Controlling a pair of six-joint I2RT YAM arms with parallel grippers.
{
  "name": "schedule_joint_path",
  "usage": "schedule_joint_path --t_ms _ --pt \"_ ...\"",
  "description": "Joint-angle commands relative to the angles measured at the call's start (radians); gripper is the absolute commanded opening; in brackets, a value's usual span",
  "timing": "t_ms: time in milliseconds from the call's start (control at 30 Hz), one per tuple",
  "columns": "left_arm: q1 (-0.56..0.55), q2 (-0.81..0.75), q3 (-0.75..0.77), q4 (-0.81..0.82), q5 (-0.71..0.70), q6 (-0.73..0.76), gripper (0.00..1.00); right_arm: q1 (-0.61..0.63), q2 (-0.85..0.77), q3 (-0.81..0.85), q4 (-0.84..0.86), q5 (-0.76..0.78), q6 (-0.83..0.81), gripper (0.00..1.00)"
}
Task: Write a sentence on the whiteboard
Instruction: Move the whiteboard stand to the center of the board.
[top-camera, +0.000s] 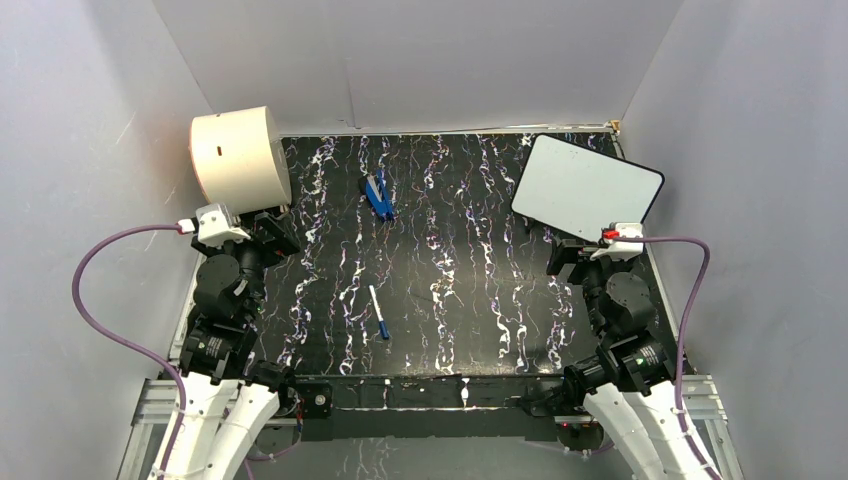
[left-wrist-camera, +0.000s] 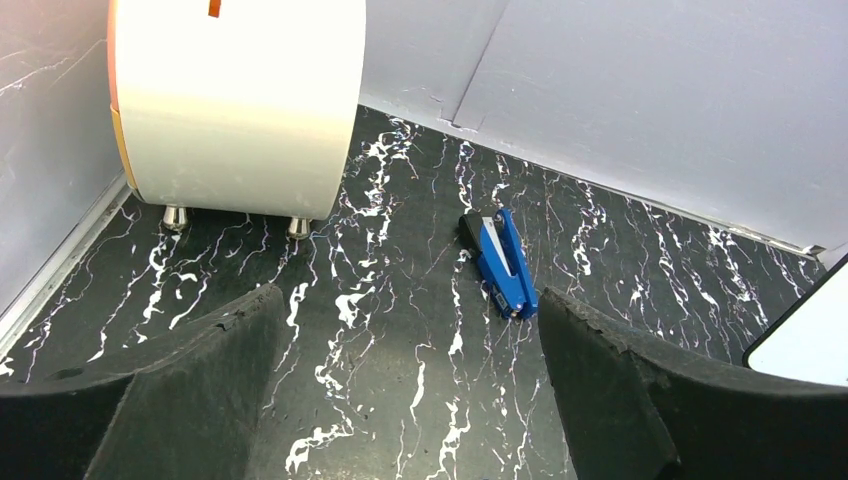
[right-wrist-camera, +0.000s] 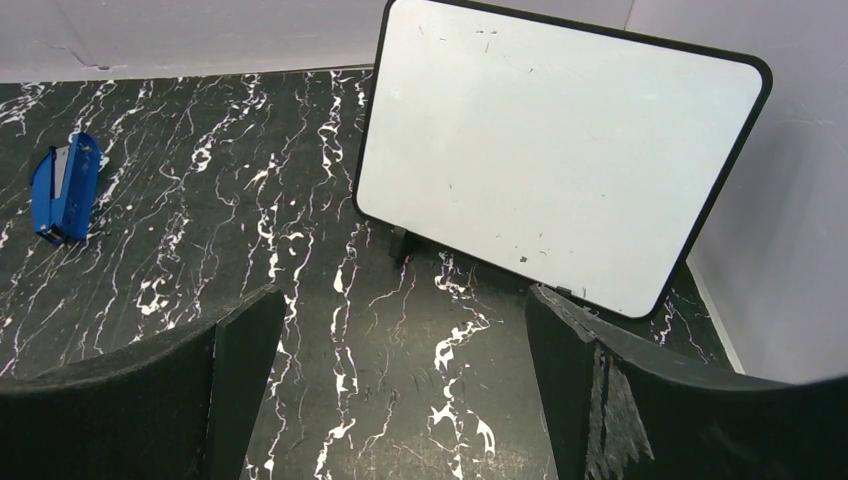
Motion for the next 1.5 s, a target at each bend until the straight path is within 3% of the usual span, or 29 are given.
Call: schedule_joint_path --t_ms 0,433,767,1033,1200,1467 --pt "0.001 -0.015 0.007 0.021 0.014 -0.002 0.94 0.003 0.001 0.055 0.024 0.0 -0.015 0.99" --pt "0.002 -0.057 -0.015 0.039 0.056 -0.028 0.95 0.003 0.135 0.104 -0.005 -0.059 0.022 0.99" --pt "-0.011 -0.064 -0.022 0.048 0.057 -0.043 0.95 0.003 0.37 0.169 -0.066 -0.087 0.163 0.99" --pt "-0.02 -0.063 -0.029 0.04 0.096 -0.009 0.95 0.003 0.63 0.189 0.006 0.036 0.253 0.98" --pt "-0.023 -0.069 -0.031 0.037 0.108 -0.005 0.95 0.003 0.774 0.199 0.097 0.124 0.305 0.91" --pt "-0.027 -0.051 -0.032 0.04 0.121 0.002 0.95 0.003 0.959 0.242 0.229 0.24 0.37 0.67"
